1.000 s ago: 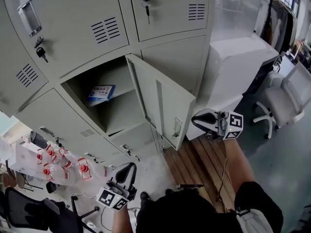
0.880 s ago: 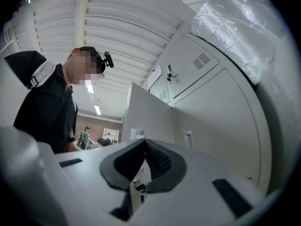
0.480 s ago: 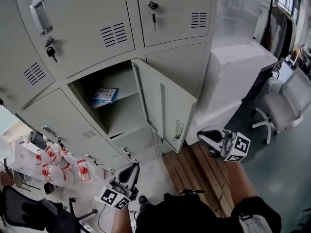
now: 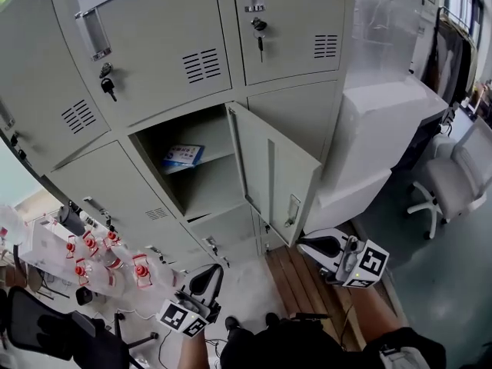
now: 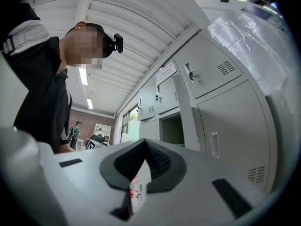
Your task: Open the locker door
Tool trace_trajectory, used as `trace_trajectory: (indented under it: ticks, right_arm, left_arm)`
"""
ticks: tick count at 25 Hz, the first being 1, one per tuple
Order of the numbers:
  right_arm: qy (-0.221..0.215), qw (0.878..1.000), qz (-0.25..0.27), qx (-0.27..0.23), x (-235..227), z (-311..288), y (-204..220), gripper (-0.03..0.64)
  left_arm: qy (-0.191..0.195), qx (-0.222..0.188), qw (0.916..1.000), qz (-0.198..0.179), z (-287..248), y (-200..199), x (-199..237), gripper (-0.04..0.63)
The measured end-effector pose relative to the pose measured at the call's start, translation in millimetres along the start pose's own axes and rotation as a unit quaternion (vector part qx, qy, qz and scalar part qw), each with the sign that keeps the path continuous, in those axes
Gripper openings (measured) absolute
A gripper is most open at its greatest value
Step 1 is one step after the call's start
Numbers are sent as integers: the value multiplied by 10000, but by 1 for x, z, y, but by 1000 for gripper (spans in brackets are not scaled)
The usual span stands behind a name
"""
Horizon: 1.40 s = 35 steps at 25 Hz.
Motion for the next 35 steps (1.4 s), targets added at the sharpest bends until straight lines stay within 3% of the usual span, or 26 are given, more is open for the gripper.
trace_trajectory:
  ticks: [8,21,35]
  right_arm:
    - [194,9993,-303,129,44,-32,20,11]
    - [584,9948,-718,423,149,-66,58,11]
    - [896,9930,-672,369,268,-69,78,11]
  left_arm:
    - [-47,2,10000,-24,31,-6,-8,15]
    - [409,-84,9990,147,120,0,-39,15]
    - [618,14,9971,450,216,33,-59,15]
Point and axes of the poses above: the fingertips, and each gripper's own axes: z backward along the fingers, x to its left, y out of its underside, the point moved 4 cm from there along z, backward along the fingers, and after that the axes turned 5 degrees about x, right-handed, at the moved point
